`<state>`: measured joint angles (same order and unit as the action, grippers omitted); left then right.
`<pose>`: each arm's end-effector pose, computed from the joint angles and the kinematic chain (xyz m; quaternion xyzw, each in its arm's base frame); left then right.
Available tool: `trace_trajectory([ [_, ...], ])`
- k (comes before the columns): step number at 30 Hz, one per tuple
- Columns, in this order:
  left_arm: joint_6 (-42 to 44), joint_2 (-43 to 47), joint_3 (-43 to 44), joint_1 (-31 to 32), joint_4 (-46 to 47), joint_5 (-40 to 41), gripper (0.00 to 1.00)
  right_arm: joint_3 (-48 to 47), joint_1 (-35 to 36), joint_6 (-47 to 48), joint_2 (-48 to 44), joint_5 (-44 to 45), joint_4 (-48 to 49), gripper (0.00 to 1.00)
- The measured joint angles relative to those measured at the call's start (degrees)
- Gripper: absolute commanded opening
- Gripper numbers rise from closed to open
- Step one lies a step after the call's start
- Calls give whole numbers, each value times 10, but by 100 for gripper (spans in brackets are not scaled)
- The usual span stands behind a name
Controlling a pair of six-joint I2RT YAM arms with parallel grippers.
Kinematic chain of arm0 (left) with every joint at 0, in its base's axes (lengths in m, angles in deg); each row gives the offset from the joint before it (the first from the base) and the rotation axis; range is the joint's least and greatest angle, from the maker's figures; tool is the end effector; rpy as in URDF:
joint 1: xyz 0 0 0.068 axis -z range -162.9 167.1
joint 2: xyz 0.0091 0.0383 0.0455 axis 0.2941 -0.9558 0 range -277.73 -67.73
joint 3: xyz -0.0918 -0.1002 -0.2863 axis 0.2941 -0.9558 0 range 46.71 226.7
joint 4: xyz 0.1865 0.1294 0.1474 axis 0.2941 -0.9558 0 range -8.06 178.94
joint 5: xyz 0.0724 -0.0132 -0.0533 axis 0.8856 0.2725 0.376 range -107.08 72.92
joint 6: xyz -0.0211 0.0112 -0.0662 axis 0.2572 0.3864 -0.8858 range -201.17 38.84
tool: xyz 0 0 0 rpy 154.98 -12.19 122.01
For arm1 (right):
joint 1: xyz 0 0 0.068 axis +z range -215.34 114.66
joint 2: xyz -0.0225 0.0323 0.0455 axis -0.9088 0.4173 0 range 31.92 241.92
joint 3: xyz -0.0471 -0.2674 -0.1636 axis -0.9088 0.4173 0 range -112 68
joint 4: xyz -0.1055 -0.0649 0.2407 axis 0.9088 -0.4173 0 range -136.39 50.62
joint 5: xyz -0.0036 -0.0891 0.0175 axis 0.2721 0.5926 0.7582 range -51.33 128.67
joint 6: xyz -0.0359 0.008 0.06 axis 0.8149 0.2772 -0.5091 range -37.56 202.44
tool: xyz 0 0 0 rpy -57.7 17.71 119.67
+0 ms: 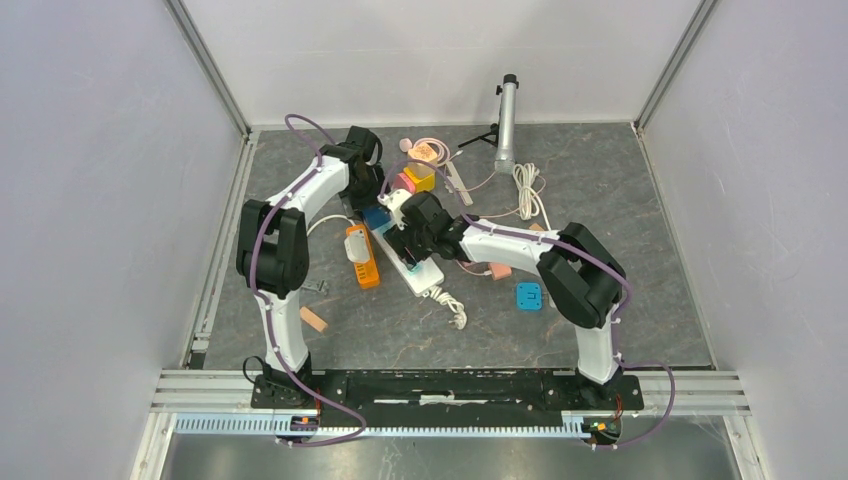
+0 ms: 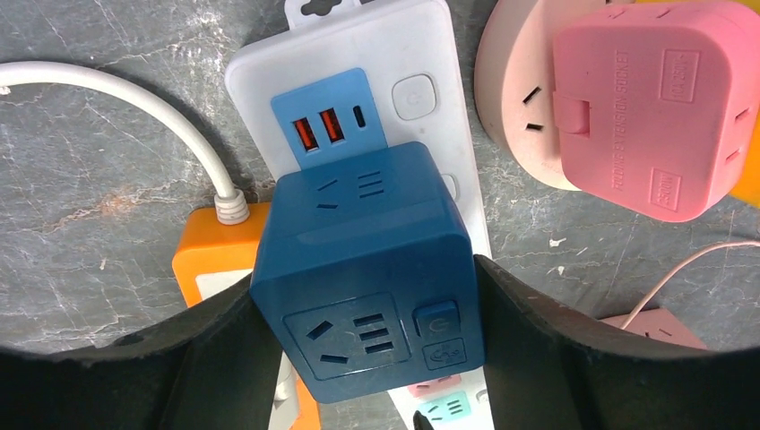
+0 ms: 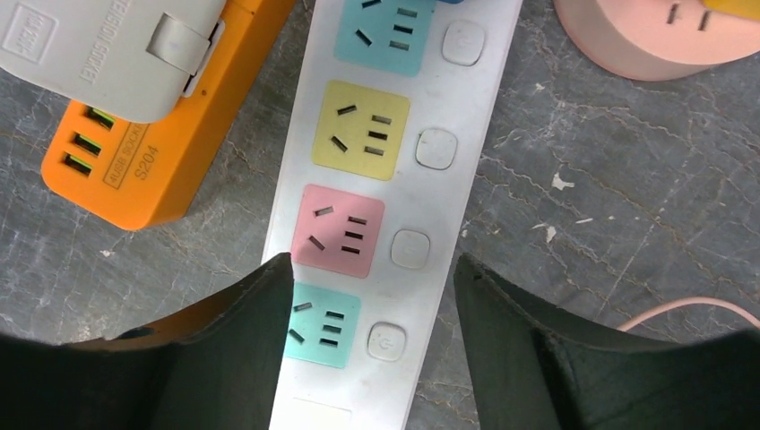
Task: Pull the plug off the socket
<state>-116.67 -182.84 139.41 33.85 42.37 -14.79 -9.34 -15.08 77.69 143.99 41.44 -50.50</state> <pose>0.4381 -0.1293 0.2293 -0.1638 0.9693 -0.0627 0.1724 0.3036 0.3608 0.2101 -0.3499 0.8578 0.1537 0.3436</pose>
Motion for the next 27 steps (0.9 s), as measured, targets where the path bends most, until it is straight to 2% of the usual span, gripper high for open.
trace_trajectory([
  [8,2,0,0,-2,0,-7,55,7,0,-1,14,-5,19,57],
  [13,2,0,0,-3,-1,-16,47,50,0,0,-1,-1,74,54],
  [20,2,0,2,-7,-6,-25,43,139,1,-3,-42,4,157,55],
  [27,2,0,3,-7,-9,-28,41,161,10,-3,-48,20,195,55],
])
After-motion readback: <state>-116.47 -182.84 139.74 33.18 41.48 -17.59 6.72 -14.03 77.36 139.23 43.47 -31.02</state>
